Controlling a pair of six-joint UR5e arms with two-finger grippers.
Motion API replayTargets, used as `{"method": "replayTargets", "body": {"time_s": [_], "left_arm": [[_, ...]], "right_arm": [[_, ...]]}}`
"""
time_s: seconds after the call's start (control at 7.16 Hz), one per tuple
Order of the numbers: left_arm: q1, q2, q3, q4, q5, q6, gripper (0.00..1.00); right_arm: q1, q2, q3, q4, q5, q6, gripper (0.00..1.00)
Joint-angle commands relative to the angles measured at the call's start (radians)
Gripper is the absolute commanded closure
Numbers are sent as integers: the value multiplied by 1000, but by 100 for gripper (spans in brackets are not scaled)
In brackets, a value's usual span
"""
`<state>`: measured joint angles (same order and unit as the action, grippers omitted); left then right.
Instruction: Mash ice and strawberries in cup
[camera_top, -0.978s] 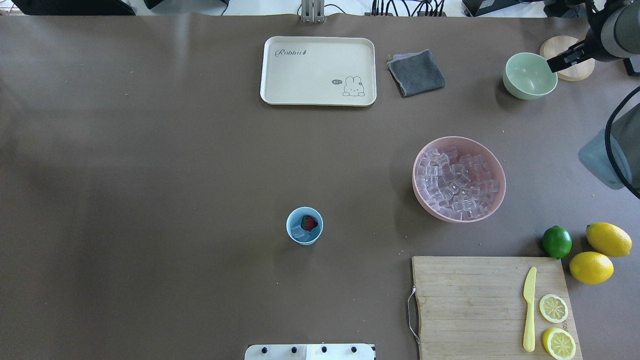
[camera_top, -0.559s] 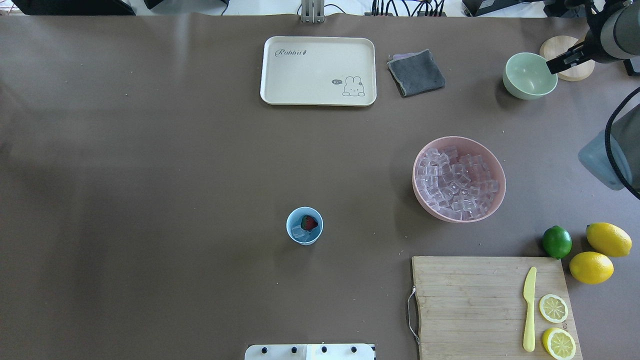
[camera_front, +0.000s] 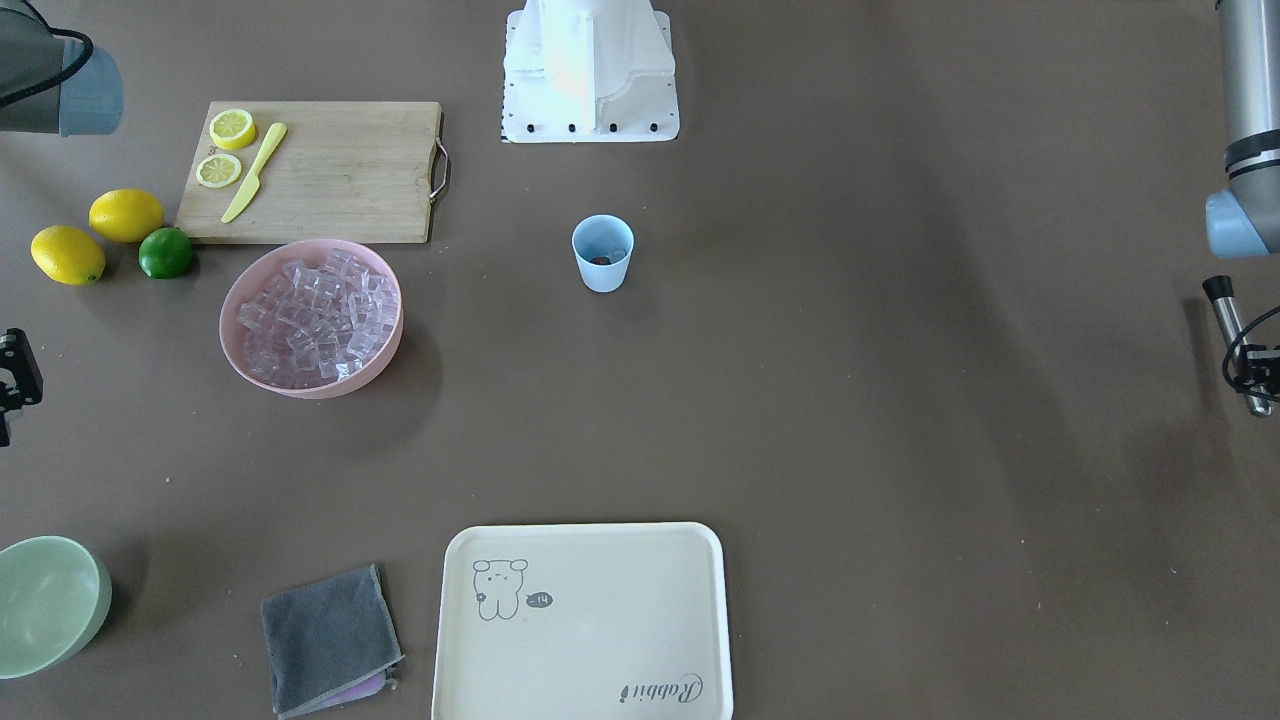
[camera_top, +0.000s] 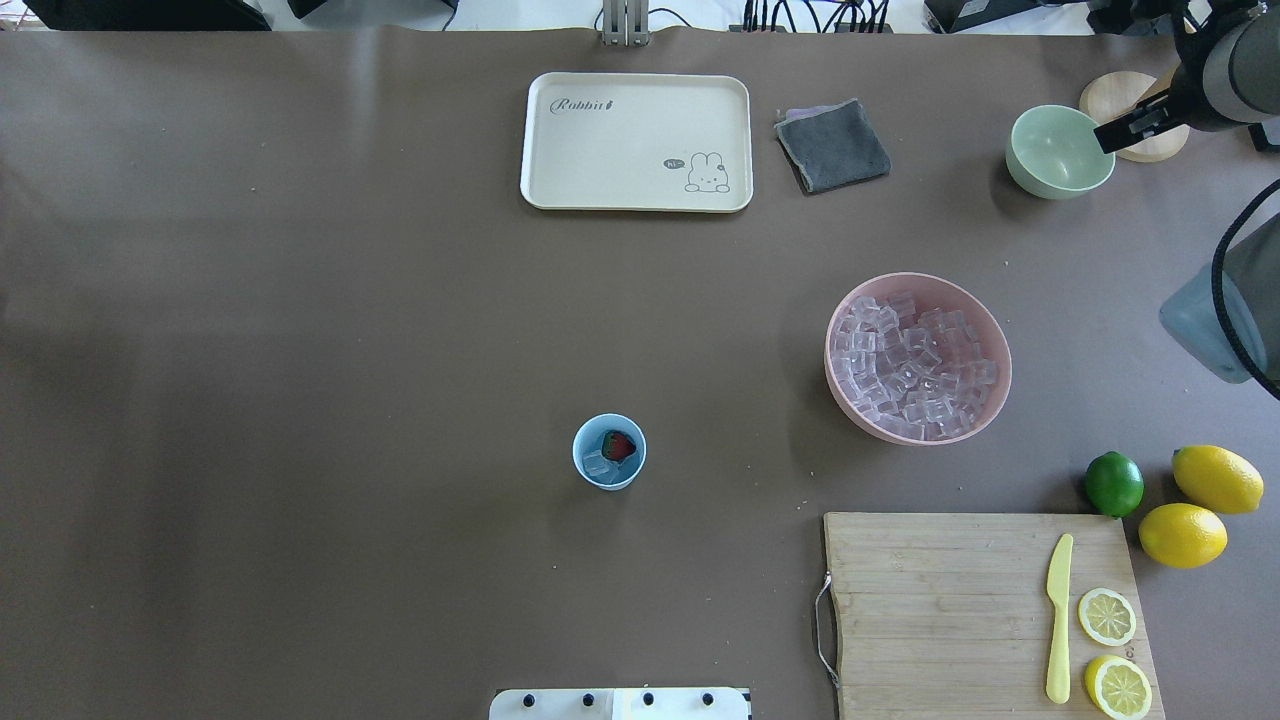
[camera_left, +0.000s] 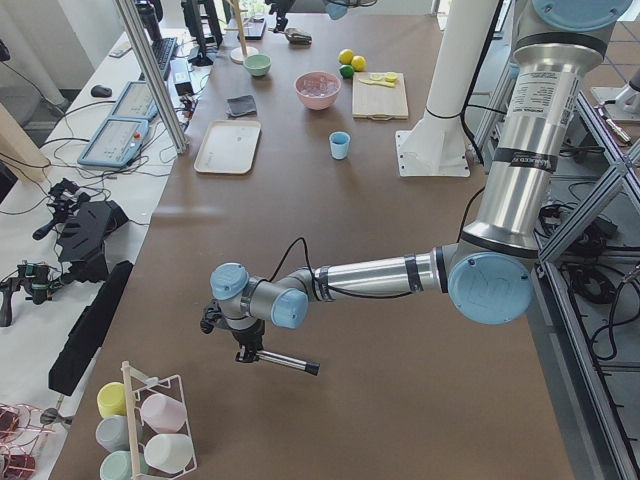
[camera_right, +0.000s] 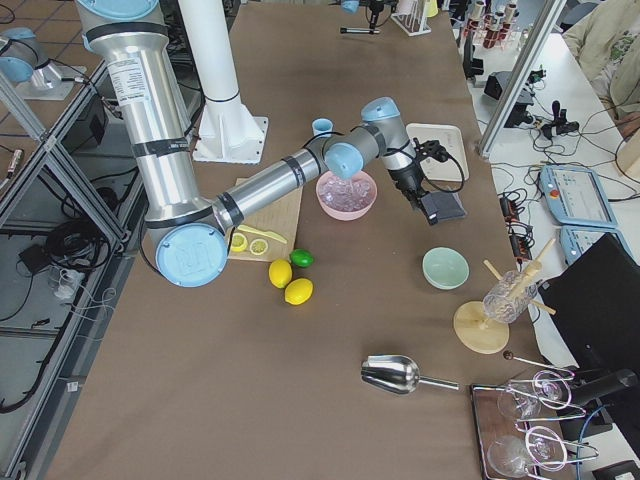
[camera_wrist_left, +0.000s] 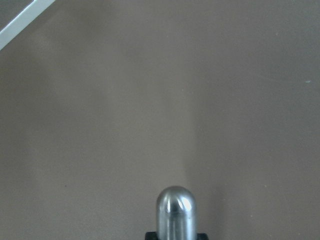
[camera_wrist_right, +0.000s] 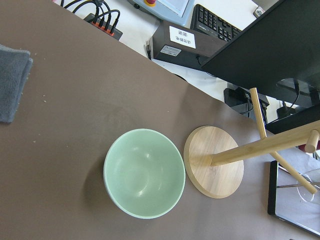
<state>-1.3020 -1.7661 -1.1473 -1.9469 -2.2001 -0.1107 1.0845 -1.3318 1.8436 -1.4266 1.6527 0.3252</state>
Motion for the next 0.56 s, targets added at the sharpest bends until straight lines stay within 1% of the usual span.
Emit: {"method": "replayTargets", "body": {"time_s": [0.0, 0.14, 0.28, 0.42], "left_arm": [[1, -1, 9, 12, -1, -9, 100], [1, -7, 9, 44, -1, -7, 100], [3, -12, 20, 46, -1, -6, 95], [1, -12, 18, 40, -1, -7, 2]], "right_arm": [[0, 5, -4, 0, -1, -2, 0], [0, 5, -3, 0, -1, -3, 0], [0, 5, -3, 0, -1, -3, 0], [0, 3, -3, 0, -1, -8, 0]]}}
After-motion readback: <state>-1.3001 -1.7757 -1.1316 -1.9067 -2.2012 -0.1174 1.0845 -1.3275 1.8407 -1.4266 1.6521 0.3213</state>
